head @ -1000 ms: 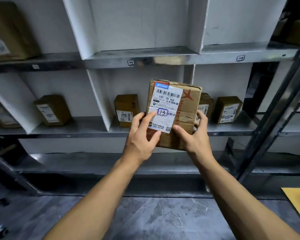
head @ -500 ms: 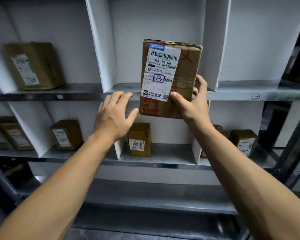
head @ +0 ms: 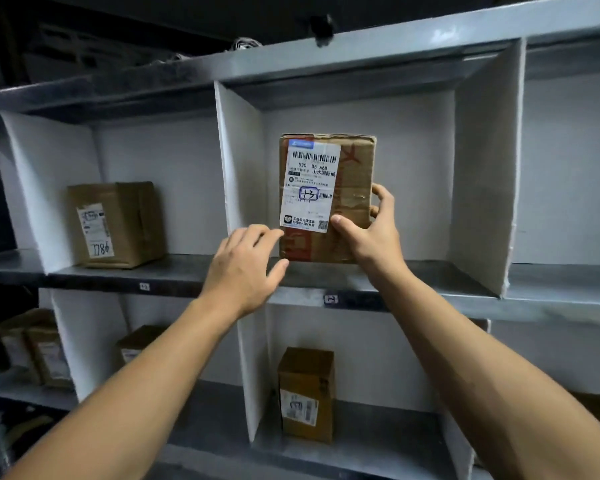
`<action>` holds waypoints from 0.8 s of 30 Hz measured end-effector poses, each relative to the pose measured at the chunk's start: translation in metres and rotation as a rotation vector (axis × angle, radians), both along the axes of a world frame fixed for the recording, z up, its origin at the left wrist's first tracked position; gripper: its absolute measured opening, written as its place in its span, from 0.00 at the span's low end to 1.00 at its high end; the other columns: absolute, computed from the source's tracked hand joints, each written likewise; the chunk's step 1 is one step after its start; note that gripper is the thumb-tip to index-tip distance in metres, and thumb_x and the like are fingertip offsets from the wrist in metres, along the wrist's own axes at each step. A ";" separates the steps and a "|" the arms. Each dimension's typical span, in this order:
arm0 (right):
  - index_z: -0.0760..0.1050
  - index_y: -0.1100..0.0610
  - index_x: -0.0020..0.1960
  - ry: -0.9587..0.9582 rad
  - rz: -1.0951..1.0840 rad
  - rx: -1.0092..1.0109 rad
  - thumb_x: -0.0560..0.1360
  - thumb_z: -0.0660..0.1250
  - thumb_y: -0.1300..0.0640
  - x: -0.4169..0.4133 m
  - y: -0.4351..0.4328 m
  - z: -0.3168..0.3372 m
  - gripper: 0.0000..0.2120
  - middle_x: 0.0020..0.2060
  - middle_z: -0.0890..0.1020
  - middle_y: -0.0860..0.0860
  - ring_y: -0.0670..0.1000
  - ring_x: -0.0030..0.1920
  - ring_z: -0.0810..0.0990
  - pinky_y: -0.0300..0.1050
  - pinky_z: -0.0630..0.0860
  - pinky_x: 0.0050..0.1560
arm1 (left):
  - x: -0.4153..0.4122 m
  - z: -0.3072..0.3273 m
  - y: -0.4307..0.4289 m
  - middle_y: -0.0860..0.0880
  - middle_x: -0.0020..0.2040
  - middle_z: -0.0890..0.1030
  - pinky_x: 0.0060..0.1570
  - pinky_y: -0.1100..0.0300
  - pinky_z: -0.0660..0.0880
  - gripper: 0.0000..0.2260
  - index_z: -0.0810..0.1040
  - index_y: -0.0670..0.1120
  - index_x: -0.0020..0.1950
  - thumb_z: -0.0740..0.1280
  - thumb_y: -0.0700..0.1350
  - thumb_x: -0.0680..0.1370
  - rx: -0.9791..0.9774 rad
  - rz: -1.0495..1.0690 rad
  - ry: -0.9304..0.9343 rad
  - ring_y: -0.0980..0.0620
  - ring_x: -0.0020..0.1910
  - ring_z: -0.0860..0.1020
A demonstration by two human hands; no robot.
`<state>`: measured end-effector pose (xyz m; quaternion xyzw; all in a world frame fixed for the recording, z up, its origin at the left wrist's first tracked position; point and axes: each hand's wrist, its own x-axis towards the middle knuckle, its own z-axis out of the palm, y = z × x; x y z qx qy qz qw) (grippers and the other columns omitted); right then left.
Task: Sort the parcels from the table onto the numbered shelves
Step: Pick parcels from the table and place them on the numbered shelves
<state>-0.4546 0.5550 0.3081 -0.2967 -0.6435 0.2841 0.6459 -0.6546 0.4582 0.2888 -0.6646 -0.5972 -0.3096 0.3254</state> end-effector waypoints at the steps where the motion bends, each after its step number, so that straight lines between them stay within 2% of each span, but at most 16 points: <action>1: 0.60 0.35 0.65 -0.008 0.001 -0.009 0.68 0.77 0.48 -0.002 0.010 0.001 0.33 0.54 0.78 0.40 0.46 0.57 0.80 0.56 0.78 0.61 | -0.001 -0.001 0.007 0.50 0.60 0.75 0.60 0.51 0.70 0.21 0.72 0.49 0.67 0.64 0.55 0.77 -0.003 0.005 0.004 0.47 0.60 0.72; 3: 0.60 0.40 0.69 -0.030 0.012 -0.035 0.71 0.77 0.50 -0.006 0.029 -0.001 0.35 0.54 0.77 0.39 0.47 0.58 0.80 0.56 0.78 0.62 | -0.004 -0.005 0.021 0.51 0.61 0.75 0.60 0.51 0.69 0.20 0.72 0.50 0.67 0.64 0.55 0.77 -0.017 0.019 0.004 0.48 0.60 0.72; 7: 0.60 0.45 0.73 -0.088 0.006 -0.081 0.70 0.77 0.51 -0.019 0.055 -0.008 0.38 0.60 0.80 0.48 0.50 0.59 0.80 0.56 0.78 0.62 | -0.010 -0.015 0.043 0.52 0.61 0.74 0.61 0.52 0.69 0.20 0.72 0.50 0.67 0.63 0.56 0.77 -0.024 0.025 -0.019 0.50 0.60 0.71; 9: 0.60 0.45 0.73 -0.121 0.007 -0.116 0.68 0.77 0.50 -0.026 0.063 -0.015 0.40 0.60 0.80 0.50 0.51 0.59 0.80 0.56 0.78 0.62 | -0.012 -0.019 0.050 0.52 0.61 0.74 0.61 0.52 0.69 0.20 0.72 0.50 0.67 0.64 0.55 0.77 -0.017 0.019 -0.037 0.49 0.60 0.71; 14: 0.57 0.39 0.70 -0.156 0.027 -0.186 0.59 0.74 0.37 -0.041 0.072 -0.031 0.44 0.61 0.77 0.52 0.52 0.60 0.79 0.57 0.77 0.63 | -0.015 -0.028 0.060 0.51 0.61 0.75 0.61 0.51 0.71 0.20 0.72 0.49 0.67 0.66 0.53 0.77 -0.013 -0.002 -0.067 0.49 0.60 0.72; 19: 0.54 0.39 0.71 -0.247 0.042 -0.147 0.69 0.77 0.50 -0.043 0.076 -0.036 0.41 0.62 0.78 0.52 0.52 0.62 0.78 0.56 0.76 0.64 | -0.022 -0.036 0.067 0.51 0.63 0.75 0.62 0.51 0.70 0.21 0.72 0.49 0.69 0.67 0.51 0.77 -0.003 -0.022 -0.097 0.50 0.61 0.71; 24: 0.53 0.43 0.74 -0.310 0.007 -0.136 0.71 0.77 0.53 -0.044 0.076 -0.038 0.43 0.63 0.78 0.50 0.53 0.62 0.79 0.54 0.76 0.64 | -0.028 -0.039 0.073 0.51 0.63 0.74 0.62 0.51 0.71 0.21 0.72 0.49 0.69 0.66 0.51 0.76 0.003 -0.067 -0.116 0.51 0.62 0.71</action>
